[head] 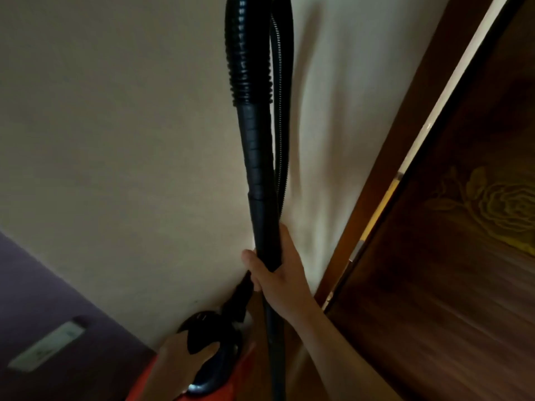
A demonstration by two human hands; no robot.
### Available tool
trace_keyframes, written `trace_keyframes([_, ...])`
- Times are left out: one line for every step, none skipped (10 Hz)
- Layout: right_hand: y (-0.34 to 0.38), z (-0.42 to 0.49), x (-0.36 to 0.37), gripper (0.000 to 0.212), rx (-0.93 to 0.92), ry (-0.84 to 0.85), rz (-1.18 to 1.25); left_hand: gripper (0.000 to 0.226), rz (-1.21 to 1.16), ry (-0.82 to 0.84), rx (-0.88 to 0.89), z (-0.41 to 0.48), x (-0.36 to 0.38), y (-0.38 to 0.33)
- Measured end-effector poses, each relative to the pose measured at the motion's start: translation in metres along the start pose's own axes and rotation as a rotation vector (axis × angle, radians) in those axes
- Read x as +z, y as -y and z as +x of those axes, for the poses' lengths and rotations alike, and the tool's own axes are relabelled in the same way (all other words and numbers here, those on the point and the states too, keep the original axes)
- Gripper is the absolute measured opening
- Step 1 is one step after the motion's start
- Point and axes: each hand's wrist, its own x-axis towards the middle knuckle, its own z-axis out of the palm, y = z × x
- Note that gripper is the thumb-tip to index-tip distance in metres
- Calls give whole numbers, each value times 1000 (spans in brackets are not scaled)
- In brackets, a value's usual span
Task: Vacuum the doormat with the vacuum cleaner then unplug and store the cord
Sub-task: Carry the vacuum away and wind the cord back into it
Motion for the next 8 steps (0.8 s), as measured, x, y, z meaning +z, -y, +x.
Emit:
trace_keyframes([51, 0, 0, 40, -76, 16, 21, 22, -117, 85, 66, -39, -55, -32])
trace_keyframes([92, -4, -4, 36, -171, 72, 103, 21, -187, 53, 17, -94, -28, -229])
trace_keyframes([130, -5, -5, 25, -259, 139, 34, 19, -325, -18, 74, -151, -42, -291])
trace_keyframes([168, -8, -5, 26, -347, 121, -16, 22, -391, -114, 129, -170, -65, -298])
trace_keyframes([190, -12, -3, 36, -398, 98, 5, 20, -402, -142, 168, -188, -82, -311])
trace_keyframes([191, -15, 1, 40, -413, 90, -90, 20, -486, -162, 179, -191, -92, -318])
trace_keyframes([189, -16, 3, 39, -360, 43, -142, 20, -542, -116, 182, -184, -97, -323])
trace_keyframes([189, -15, 2, 32, -315, -46, -271, 14, -553, -48, 248, -178, -100, -331])
